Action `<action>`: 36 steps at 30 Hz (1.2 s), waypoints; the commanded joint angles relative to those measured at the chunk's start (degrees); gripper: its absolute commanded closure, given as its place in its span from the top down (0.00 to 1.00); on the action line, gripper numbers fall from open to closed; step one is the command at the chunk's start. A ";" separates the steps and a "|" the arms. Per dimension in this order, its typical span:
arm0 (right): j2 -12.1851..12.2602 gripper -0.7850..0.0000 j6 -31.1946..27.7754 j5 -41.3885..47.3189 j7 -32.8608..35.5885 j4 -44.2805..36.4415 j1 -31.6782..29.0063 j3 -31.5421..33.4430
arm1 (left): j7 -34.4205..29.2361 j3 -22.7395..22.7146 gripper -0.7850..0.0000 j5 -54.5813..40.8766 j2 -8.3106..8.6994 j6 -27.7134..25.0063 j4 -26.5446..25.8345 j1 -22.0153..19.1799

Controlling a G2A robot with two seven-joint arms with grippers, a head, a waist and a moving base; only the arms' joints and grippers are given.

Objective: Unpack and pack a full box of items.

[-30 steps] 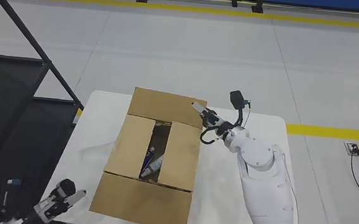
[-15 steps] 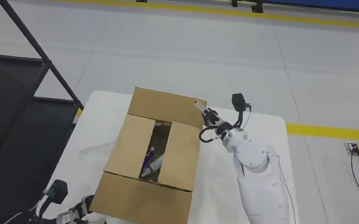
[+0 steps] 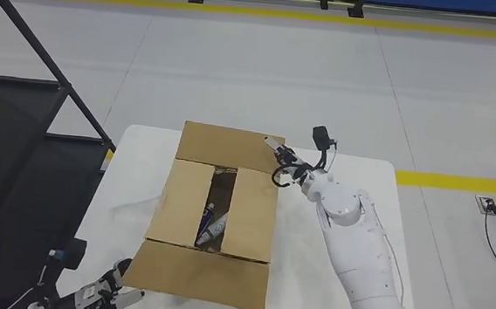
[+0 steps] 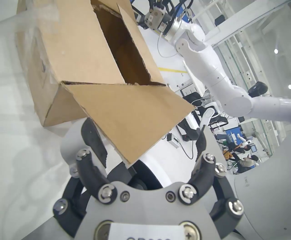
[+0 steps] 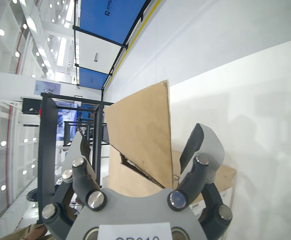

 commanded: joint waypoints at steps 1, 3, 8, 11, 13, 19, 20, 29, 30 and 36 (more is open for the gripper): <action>0.31 1.00 -1.72 2.83 1.95 1.57 1.01 1.15 | -0.11 0.32 1.00 -1.62 0.16 1.60 -0.26 -0.30; 0.67 1.00 -3.40 5.56 4.20 2.49 1.67 2.34 | 0.87 0.47 1.00 -3.01 0.23 3.13 -0.70 -0.62; 1.62 1.00 -6.01 10.07 9.61 1.41 1.81 4.33 | 2.01 1.21 1.00 -5.43 0.40 6.26 -2.52 -0.91; 2.06 1.00 -6.05 11.60 12.86 -0.95 1.15 4.52 | 3.73 1.70 1.00 -5.81 0.42 8.62 -3.47 -1.34; 2.36 1.00 -5.81 11.89 14.11 -3.50 0.35 4.54 | 5.09 2.11 1.00 -5.54 0.42 10.79 -4.27 -1.80; 3.19 1.00 -2.81 11.91 17.44 -15.92 -4.66 3.87 | 16.29 2.60 1.00 2.06 0.01 17.35 -7.00 -3.35; 3.36 1.00 -1.85 11.50 18.32 -18.36 -5.64 3.63 | 18.73 3.64 1.00 4.64 -0.15 18.27 -7.94 -3.41; 4.33 1.00 13.36 6.40 23.95 -35.25 -11.84 -1.16 | 29.92 12.24 1.00 18.22 -1.09 25.60 -9.15 -6.62; 4.34 1.00 15.88 6.38 23.95 -36.10 -12.11 -1.70 | 30.14 12.78 1.00 18.91 -1.12 25.86 -9.10 -6.94; 4.19 1.00 31.97 6.24 23.34 -35.60 -9.90 -4.95 | 31.07 15.49 1.00 22.26 -1.30 27.05 -8.70 -8.81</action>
